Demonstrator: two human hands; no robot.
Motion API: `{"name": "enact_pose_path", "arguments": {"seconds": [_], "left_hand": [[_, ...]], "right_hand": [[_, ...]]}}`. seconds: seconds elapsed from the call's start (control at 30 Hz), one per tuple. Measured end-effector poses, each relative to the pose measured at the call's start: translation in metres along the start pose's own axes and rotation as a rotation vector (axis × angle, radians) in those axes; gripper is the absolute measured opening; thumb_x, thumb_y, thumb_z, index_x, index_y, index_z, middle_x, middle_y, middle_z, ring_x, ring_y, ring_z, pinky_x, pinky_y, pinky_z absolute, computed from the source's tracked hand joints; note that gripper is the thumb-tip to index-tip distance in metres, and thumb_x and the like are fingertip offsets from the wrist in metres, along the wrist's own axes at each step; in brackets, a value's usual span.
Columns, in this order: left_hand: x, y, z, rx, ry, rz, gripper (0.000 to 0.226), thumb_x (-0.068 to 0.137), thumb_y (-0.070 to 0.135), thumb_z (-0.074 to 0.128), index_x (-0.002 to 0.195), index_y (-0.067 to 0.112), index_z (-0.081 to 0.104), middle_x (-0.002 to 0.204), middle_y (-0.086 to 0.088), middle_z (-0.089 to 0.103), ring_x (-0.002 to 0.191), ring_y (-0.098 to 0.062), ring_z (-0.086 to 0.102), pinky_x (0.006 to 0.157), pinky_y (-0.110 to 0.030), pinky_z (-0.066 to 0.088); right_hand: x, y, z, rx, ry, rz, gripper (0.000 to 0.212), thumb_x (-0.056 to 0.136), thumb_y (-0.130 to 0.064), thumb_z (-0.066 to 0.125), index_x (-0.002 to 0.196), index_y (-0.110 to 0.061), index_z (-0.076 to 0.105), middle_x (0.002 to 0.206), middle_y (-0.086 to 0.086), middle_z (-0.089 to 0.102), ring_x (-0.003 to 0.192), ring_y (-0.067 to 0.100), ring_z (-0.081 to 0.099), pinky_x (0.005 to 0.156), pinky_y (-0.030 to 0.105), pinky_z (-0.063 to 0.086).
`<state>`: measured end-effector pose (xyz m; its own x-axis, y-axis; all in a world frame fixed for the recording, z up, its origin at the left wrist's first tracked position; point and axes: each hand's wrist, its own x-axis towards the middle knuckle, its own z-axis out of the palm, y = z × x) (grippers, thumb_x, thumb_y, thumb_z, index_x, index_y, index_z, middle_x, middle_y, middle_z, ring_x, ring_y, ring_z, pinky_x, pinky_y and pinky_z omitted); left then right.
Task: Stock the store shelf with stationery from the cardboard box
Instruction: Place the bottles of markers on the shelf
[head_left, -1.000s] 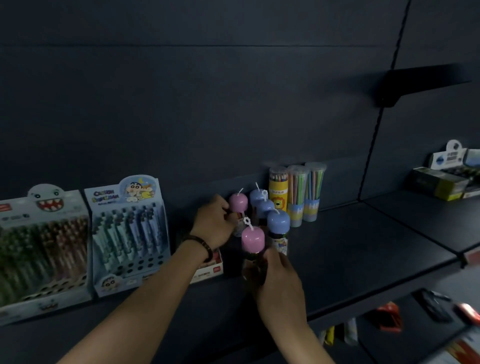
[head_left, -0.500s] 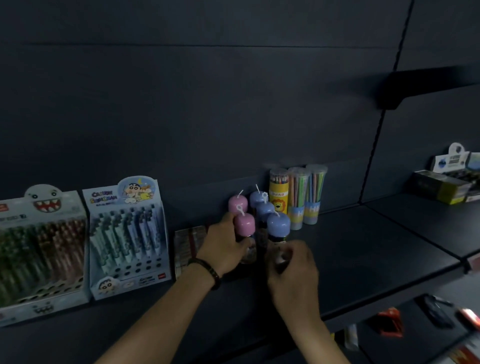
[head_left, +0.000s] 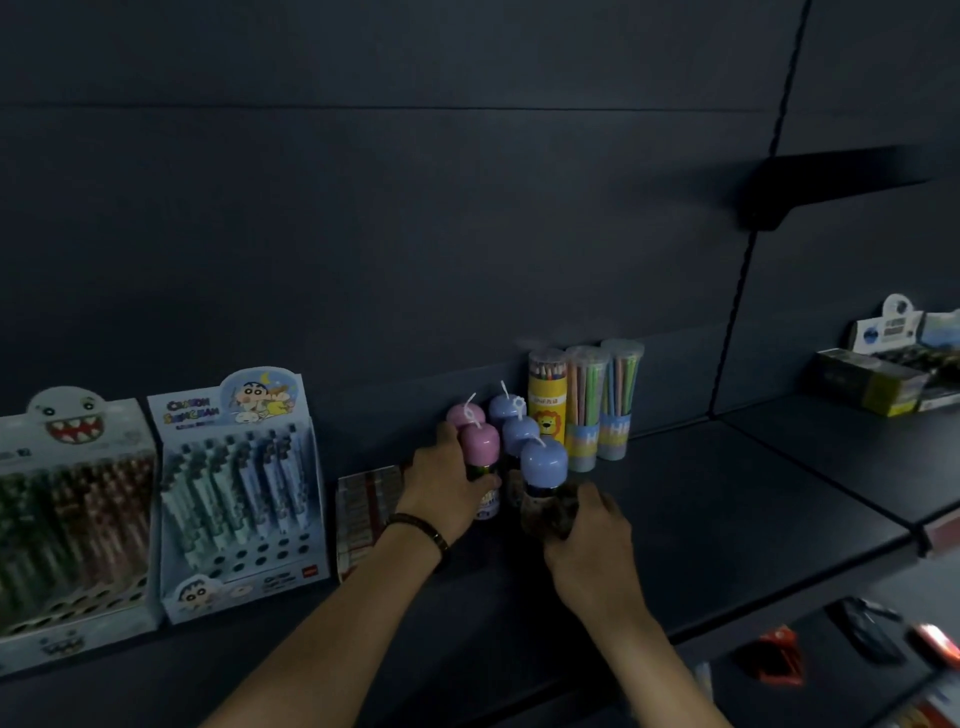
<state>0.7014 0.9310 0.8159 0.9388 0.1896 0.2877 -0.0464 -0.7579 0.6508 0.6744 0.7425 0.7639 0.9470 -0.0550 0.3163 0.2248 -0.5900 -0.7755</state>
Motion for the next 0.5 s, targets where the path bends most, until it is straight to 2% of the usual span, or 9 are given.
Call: {"name": "enact_pose_path", "arguments": {"seconds": [0.07,0.13,0.23,0.3,0.37,0.43,0.5], "left_hand": [[-0.002,0.001,0.000,0.006,-0.004,0.009,0.067,0.082,0.033,0.085,0.134,0.018,0.046,0.108,-0.005,0.071,0.093,-0.025,0.071,0.085,-0.044,0.060],[-0.005,0.003,-0.003,0.030,-0.009,0.005,0.066,0.080,0.033,0.087,0.128,0.016,0.044,0.107,-0.007,0.070,0.092,-0.027,0.071,0.082,-0.044,0.060],[-0.021,0.008,-0.011,0.104,-0.003,0.017,0.057,0.085,0.023,0.082,0.124,0.012,0.041,0.110,-0.016,0.065,0.095,-0.033,0.068,0.079,-0.039,0.056],[-0.041,0.016,-0.018,0.147,0.020,0.071,0.050,0.090,0.019,0.076,0.127,0.008,0.043,0.114,-0.017,0.059,0.098,-0.033,0.064,0.076,-0.033,0.047],[-0.066,0.030,-0.027,0.171,0.009,0.145,0.049,0.093,0.022,0.074,0.130,0.009,0.046,0.120,-0.013,0.056,0.103,-0.030,0.061,0.076,-0.031,0.041],[-0.092,0.045,-0.031,0.157,-0.063,0.222,0.043,0.095,0.029,0.072,0.130,0.016,0.049,0.124,-0.006,0.058,0.104,-0.026,0.062,0.079,-0.034,0.047],[-0.119,0.061,-0.029,0.153,-0.197,0.283,0.025,0.097,0.037,0.067,0.116,0.026,0.055,0.109,0.003,0.065,0.096,-0.020,0.064,0.082,-0.039,0.055]], "right_hand": [[0.000,0.000,-0.001,0.005,-0.004,-0.002,0.021,0.090,-0.025,0.074,0.097,-0.022,0.055,0.098,-0.001,0.059,0.087,0.019,0.058,0.071,0.032,0.045],[-0.001,-0.002,-0.003,0.042,-0.017,0.006,0.024,0.092,-0.038,0.074,0.097,-0.026,0.054,0.098,-0.004,0.060,0.088,0.016,0.060,0.069,0.029,0.045],[-0.010,-0.006,-0.015,0.037,-0.040,0.035,0.035,0.091,-0.046,0.076,0.112,-0.026,0.056,0.107,-0.006,0.062,0.098,0.015,0.061,0.077,0.029,0.048],[-0.024,-0.009,-0.028,-0.007,-0.050,0.078,0.046,0.090,-0.048,0.077,0.123,-0.026,0.056,0.112,-0.005,0.062,0.103,0.016,0.060,0.081,0.029,0.048],[-0.041,-0.007,-0.042,-0.070,-0.016,0.099,0.046,0.089,-0.042,0.079,0.128,-0.027,0.058,0.115,-0.005,0.064,0.104,0.016,0.062,0.082,0.025,0.045],[-0.064,-0.003,-0.057,-0.136,0.055,0.092,0.039,0.088,-0.034,0.079,0.124,-0.029,0.063,0.112,-0.008,0.066,0.102,0.014,0.064,0.081,0.021,0.045],[-0.092,0.001,-0.075,-0.160,0.126,0.118,0.031,0.088,-0.030,0.080,0.116,-0.032,0.067,0.106,-0.014,0.065,0.095,0.006,0.063,0.079,0.012,0.044]]}}
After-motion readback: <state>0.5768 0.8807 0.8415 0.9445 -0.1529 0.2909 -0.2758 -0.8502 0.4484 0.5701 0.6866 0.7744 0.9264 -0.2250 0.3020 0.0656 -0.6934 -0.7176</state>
